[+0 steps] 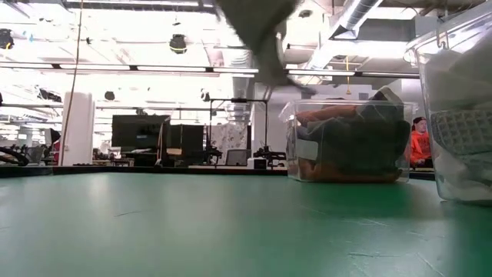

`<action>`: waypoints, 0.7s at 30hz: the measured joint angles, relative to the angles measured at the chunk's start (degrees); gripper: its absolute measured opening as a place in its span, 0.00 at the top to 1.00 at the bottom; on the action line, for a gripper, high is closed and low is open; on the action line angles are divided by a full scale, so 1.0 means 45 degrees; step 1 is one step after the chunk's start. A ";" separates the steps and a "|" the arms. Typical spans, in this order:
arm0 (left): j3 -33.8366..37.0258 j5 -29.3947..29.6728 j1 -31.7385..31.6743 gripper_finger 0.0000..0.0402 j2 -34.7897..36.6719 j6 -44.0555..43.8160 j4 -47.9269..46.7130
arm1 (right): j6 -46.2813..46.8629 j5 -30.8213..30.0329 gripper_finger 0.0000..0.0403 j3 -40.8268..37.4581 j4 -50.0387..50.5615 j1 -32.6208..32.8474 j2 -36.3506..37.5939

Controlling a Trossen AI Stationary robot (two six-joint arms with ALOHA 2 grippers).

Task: Sort towels by color in basket
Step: Put the light gray towel into the bottom transparent bin

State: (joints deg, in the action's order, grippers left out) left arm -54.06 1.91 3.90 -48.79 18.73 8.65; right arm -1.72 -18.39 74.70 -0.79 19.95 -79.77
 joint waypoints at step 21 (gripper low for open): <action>0.0000 0.0358 -0.0005 0.41 0.1026 -0.1778 -0.4741 | 1.1414 -0.0615 0.95 0.4269 1.7559 0.5797 0.2849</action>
State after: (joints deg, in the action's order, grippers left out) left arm -54.06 3.52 3.88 -44.18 10.73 -12.69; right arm 49.65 -21.16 93.91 78.23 46.03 -66.95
